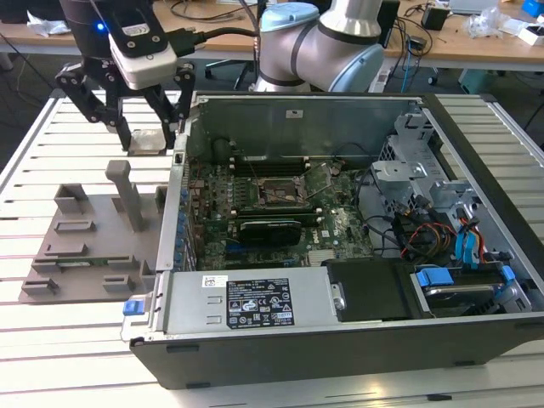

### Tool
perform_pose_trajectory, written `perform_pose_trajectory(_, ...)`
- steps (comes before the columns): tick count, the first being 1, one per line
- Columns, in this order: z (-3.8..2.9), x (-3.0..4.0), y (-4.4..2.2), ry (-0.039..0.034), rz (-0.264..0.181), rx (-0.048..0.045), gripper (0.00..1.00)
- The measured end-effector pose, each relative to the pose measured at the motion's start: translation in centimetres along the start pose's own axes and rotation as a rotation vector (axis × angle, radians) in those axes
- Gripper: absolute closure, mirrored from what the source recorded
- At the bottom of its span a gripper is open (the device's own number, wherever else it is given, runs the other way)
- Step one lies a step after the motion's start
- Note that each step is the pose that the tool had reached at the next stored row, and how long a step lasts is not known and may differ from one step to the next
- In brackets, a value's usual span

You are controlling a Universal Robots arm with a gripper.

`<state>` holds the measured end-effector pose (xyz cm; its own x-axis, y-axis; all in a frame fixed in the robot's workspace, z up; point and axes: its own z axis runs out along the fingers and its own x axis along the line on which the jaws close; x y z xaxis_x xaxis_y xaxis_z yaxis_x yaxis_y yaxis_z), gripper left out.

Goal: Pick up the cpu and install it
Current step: 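Pick up the cpu and move it towards the insertion slot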

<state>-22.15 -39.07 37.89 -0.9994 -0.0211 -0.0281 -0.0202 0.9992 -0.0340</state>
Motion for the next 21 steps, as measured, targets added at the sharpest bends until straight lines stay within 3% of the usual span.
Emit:
perform_pose_trajectory(11, 0.31, -2.73, 0.13, 0.0026, 0.0, 0.0, 0.45)
perform_pose_trajectory(21, 1.2, -5.59, 1.72, 0.0111, 0.0, -0.0003, 0.45)
